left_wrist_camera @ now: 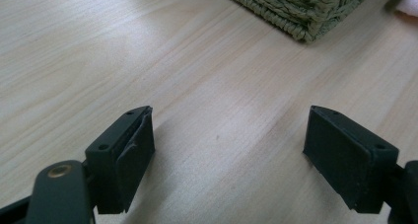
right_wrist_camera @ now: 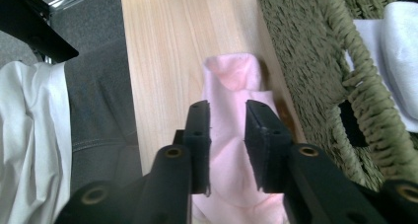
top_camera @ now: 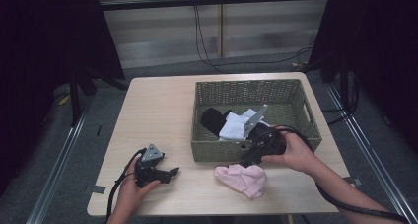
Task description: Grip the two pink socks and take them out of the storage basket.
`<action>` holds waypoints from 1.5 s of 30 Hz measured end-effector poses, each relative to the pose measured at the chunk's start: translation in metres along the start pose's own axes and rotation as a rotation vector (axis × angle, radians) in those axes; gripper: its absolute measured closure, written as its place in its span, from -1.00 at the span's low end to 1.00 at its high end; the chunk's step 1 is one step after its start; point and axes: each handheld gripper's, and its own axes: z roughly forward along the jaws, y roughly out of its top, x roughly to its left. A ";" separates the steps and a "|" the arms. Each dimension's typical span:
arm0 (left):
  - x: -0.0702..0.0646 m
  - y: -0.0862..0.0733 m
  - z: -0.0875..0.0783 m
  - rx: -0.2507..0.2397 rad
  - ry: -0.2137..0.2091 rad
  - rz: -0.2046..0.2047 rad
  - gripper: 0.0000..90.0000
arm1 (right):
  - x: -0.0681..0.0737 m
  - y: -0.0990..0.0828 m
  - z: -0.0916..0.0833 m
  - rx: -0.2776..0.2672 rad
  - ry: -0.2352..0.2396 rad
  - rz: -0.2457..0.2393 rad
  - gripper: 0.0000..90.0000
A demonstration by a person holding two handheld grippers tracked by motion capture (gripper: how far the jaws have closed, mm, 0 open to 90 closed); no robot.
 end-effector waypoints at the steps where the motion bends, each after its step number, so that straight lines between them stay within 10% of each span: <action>1: 0.000 0.000 0.000 0.000 0.000 0.000 -0.58 | 0.000 -0.001 -0.001 -0.003 0.004 0.001 0.50; 17: 0.000 0.000 0.000 0.000 0.000 0.000 -0.58 | 0.001 -0.037 -0.017 -0.048 -0.081 0.029 -0.11; 45: 0.000 0.000 0.000 0.000 0.000 0.000 -0.58 | 0.005 -0.122 0.003 -0.093 -0.236 0.067 -0.37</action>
